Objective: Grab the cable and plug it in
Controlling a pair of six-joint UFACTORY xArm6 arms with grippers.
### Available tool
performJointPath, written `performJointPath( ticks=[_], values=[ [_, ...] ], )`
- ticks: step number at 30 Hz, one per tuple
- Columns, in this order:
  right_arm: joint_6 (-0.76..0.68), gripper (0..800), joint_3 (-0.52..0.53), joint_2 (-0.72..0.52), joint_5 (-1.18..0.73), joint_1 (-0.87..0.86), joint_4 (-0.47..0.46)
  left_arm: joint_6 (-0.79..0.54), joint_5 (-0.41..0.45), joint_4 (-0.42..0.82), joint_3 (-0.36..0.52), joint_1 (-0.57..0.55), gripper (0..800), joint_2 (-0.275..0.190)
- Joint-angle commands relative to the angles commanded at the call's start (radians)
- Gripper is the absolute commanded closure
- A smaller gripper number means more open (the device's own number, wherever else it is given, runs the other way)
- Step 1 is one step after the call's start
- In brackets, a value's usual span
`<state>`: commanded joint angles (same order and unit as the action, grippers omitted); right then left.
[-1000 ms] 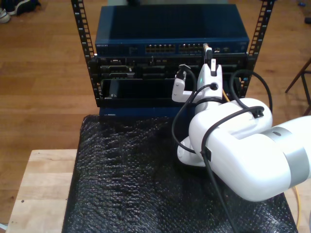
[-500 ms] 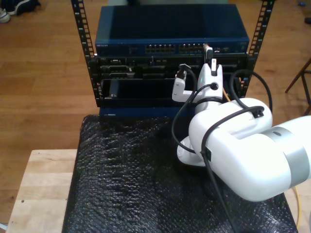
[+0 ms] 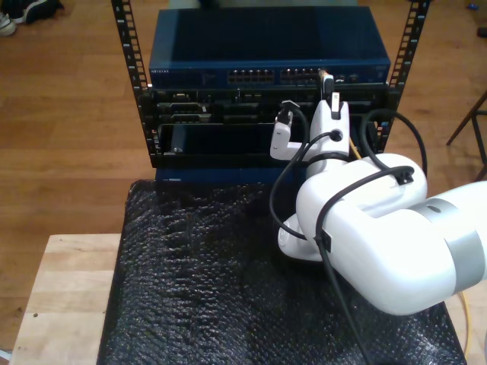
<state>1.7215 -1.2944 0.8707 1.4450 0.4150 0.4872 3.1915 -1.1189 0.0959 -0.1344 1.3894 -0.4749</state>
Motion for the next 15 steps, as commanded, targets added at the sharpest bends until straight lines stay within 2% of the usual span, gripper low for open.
performJointPath(
  ticks=[15],
  values=[
    [0.002, 800, -0.006, 0.0, -0.012, 0.0, 0.0, 0.0, 0.0, 0.0, 0.0, 0.0, 0, 0.0]
  ],
)
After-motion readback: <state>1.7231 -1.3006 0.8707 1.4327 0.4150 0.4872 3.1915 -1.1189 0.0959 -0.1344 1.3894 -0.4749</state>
